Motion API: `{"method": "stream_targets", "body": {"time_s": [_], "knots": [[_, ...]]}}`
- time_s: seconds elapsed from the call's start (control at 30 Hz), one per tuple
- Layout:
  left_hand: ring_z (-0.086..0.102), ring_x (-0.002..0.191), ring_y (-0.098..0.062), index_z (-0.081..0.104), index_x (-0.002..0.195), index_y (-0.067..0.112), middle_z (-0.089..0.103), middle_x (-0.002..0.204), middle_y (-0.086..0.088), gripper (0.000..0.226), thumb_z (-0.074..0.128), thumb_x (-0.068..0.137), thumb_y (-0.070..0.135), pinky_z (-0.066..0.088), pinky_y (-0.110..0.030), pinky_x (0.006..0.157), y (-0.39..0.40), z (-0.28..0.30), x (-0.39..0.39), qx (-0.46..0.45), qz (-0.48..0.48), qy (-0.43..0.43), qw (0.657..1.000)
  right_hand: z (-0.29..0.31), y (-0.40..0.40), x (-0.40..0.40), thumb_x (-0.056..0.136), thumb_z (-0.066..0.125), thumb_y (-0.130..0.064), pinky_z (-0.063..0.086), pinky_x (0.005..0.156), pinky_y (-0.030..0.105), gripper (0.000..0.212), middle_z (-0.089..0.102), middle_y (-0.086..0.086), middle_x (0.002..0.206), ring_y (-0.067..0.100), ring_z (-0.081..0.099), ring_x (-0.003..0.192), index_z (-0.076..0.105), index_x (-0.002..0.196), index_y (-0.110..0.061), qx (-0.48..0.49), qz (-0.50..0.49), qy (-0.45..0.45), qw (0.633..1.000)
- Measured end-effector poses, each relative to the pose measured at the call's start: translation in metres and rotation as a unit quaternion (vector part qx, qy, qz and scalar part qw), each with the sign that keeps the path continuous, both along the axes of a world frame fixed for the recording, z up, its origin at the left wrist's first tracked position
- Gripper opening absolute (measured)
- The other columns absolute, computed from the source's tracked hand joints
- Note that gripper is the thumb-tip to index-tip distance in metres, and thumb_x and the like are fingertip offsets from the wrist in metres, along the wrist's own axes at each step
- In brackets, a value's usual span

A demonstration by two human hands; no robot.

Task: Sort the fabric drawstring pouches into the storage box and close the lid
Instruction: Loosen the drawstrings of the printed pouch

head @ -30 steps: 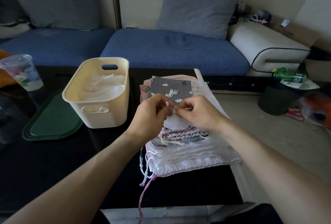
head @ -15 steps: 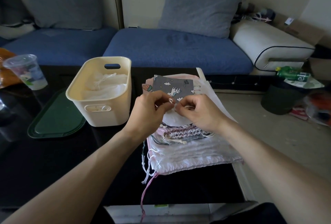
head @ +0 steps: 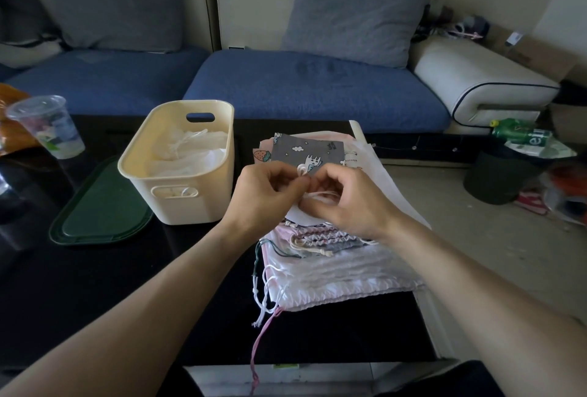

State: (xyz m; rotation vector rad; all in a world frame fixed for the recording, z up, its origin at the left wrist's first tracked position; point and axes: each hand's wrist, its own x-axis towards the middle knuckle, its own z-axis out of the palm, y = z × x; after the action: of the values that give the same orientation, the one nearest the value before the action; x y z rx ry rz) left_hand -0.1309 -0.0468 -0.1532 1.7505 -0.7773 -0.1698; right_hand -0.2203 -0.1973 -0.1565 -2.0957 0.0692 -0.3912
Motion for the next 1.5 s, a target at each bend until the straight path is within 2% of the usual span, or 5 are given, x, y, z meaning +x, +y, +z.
{"method": "stream_targets", "body": {"time_s": [0.17, 0.33, 0.43, 0.97, 1.5], "knots": [[0.041, 0.049, -0.013, 0.066, 0.082, 0.003, 0.051, 0.065, -0.010, 0.009, 0.065, 0.091, 0.004, 0.028, -0.021, 0.048, 0.001, 0.006, 0.002, -0.069, -0.083, 0.306, 0.946, -0.003, 0.000, 0.003, 0.080, 0.081, -0.015, 0.044, 0.061, 0.024, 0.020, 0.062, -0.012, 0.071, 0.002, 0.055, 0.063, 0.061, 0.080, -0.020, -0.035, -0.029, -0.022, 0.999], [0.048, 0.049, -0.012, 0.062, 0.082, 0.003, 0.055, 0.064, -0.010, 0.011, 0.063, 0.092, 0.005, 0.035, -0.019, 0.047, -0.001, 0.005, 0.004, -0.054, -0.089, 0.365, 0.925, -0.006, -0.004, 0.003, 0.077, 0.085, -0.015, 0.053, 0.078, 0.027, 0.023, 0.070, -0.004, 0.089, 0.011, 0.066, 0.086, 0.066, 0.091, -0.017, -0.052, -0.036, -0.065, 0.996], [0.051, 0.050, -0.014, 0.061, 0.098, -0.004, 0.065, 0.072, -0.013, 0.012, 0.061, 0.094, 0.008, 0.037, -0.019, 0.045, -0.001, 0.004, 0.005, -0.067, -0.083, 0.369, 0.923, -0.002, -0.007, 0.002, 0.073, 0.089, -0.017, 0.042, 0.075, 0.013, 0.025, 0.068, -0.004, 0.088, 0.010, 0.063, 0.085, 0.067, 0.086, -0.018, -0.113, -0.047, -0.101, 0.987], [0.046, 0.049, -0.016, 0.065, 0.081, 0.003, 0.053, 0.063, -0.014, 0.018, 0.066, 0.093, 0.016, 0.034, -0.020, 0.044, -0.002, -0.007, 0.009, -0.023, -0.084, 0.306, 0.948, 0.008, -0.006, -0.002, 0.075, 0.088, -0.027, 0.046, 0.067, 0.026, 0.015, 0.061, -0.008, 0.083, 0.013, 0.054, 0.072, 0.073, 0.077, -0.027, -0.140, -0.008, -0.033, 0.990], [0.035, 0.031, -0.008, 0.064, 0.082, -0.001, 0.051, 0.041, -0.005, 0.029, 0.064, 0.096, 0.025, 0.030, -0.020, 0.042, -0.007, -0.035, 0.020, 0.112, 0.054, 0.197, 0.973, 0.011, 0.008, -0.008, 0.085, 0.076, -0.029, 0.043, 0.083, 0.028, 0.016, 0.047, -0.005, 0.109, 0.011, 0.052, 0.097, 0.066, 0.075, -0.021, -0.275, 0.024, 0.231, 0.933]]}}
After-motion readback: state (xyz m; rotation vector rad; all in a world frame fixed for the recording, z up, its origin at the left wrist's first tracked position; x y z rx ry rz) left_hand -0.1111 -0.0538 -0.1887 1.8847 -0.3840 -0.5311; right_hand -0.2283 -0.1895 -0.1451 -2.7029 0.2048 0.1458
